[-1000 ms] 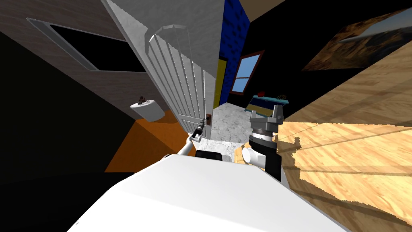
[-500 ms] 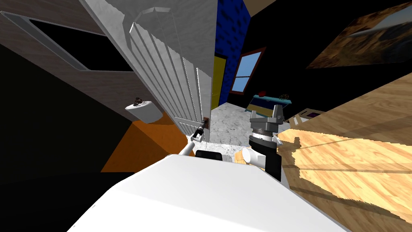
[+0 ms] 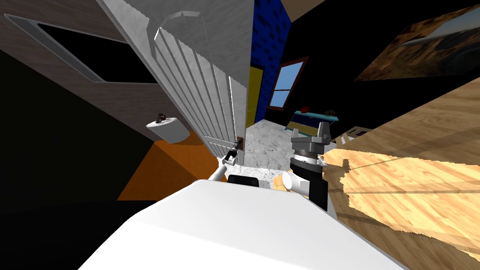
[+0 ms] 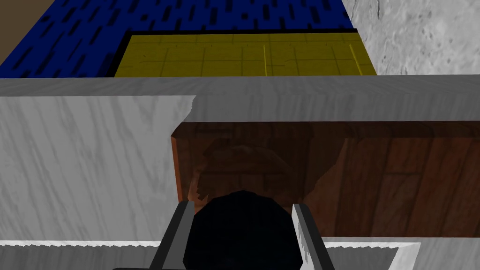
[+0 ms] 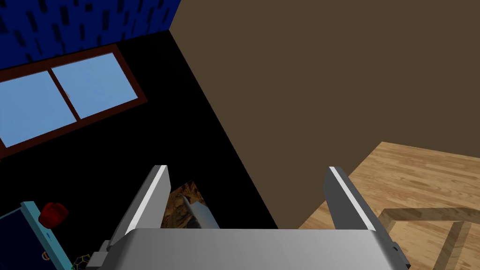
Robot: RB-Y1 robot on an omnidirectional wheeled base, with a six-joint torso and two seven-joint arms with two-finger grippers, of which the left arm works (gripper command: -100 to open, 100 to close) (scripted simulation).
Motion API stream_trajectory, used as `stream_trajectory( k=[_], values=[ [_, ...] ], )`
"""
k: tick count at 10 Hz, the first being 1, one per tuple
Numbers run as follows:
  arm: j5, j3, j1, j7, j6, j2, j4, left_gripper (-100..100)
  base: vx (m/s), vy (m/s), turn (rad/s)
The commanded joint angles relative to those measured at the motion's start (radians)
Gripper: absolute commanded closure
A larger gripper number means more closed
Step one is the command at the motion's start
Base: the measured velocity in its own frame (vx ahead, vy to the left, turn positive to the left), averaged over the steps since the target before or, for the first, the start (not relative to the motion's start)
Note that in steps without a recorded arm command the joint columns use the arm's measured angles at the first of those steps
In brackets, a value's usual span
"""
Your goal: Push the door open
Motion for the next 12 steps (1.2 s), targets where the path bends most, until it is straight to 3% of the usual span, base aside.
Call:
stream_trajectory(
  k=[1, 2, 4, 8, 9, 12],
  values=[
    [0.001, 0.001, -0.002, 0.001, -0.002, 0.000, -0.002, 100, 0.000, 0.000, 0.000],
    [0.016, -0.004, 0.009, -0.020, 0.002, 0.012, -0.009, 100, 0.118, -0.029, 0.128],
    [0.035, -0.008, 0.018, -0.042, 0.004, 0.018, -0.020, 100, 0.188, -0.062, 0.167],
    [0.080, -0.018, 0.040, -0.097, 0.009, 0.011, -0.046, 100, 0.202, -0.088, 0.222],
    [0.086, -0.059, 0.066, -0.109, 0.013, 0.030, -0.071, -100, 0.044, -0.004, 0.222],
    [0.105, -0.119, 0.109, -0.142, 0.018, 0.036, -0.115, -100, -0.112, 0.072, 0.154]
  ],
)
